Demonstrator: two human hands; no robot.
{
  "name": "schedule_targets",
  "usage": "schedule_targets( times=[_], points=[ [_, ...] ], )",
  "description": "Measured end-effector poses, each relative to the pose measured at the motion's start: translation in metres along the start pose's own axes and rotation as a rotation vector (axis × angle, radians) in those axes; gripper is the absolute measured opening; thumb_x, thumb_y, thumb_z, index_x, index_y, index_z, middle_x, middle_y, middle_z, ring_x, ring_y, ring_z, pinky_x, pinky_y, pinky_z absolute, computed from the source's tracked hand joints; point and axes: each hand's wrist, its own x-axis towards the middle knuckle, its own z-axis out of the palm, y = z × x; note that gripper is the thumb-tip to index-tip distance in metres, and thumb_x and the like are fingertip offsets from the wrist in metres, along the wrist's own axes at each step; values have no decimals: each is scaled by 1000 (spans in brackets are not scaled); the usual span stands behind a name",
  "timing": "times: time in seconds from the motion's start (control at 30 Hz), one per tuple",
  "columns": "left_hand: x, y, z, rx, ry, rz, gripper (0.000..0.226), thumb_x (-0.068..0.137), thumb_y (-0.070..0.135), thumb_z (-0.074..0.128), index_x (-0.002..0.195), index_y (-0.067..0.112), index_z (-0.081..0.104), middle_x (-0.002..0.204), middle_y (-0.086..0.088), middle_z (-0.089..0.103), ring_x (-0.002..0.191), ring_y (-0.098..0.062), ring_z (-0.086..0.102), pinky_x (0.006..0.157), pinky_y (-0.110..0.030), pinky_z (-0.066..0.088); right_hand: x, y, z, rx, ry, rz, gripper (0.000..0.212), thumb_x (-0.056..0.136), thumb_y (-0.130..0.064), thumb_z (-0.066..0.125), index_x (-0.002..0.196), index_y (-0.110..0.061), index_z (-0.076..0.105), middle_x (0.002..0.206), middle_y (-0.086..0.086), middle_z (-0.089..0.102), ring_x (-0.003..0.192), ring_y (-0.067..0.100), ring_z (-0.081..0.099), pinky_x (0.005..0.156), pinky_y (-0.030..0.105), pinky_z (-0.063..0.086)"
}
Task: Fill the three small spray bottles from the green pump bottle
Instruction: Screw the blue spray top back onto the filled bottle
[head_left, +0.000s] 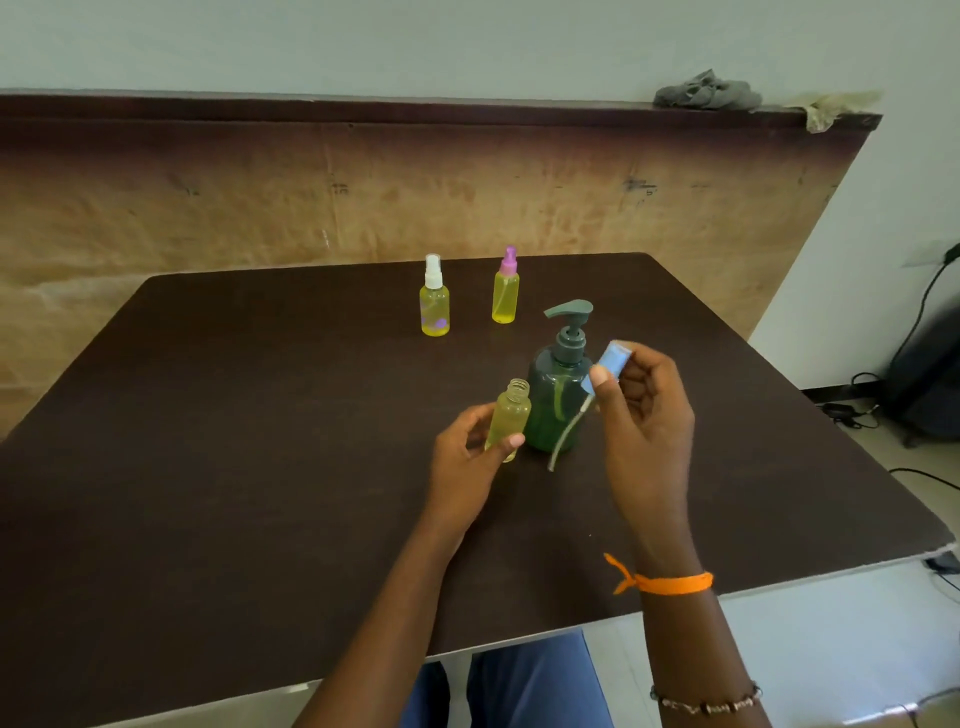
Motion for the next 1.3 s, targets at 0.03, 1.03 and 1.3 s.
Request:
schedule_targets(
  times=[0.03,1.03,1.3],
  points=[
    [0,1,0,-2,5,8,34,81,2,68,115,8,63,108,-5,70,97,-11,65,73,-14,50,-3,-4,5,30,-5,-60,22,89,-10,60,105,-25,55,95,-11,63,88,-1,63,77,12,50],
    [-7,2,-4,-61,-115,235,38,85,10,60,121,24,59,104,7,61,101,-2,60,80,-17,49,-8,28,30,-96,-225,-13,29,93,-10,55,117,-26,55,109,5,65,102,11,63,89,23,51],
    [-6,2,-4,-98,-91,246,36,85,19,61,119,28,58,108,0,62,102,-7,62,83,-22,51,-9,17,33,-120,-285,28,28,92,-9,55,119,-17,57,105,-7,65,98,5,63,83,13,50]
  ],
)
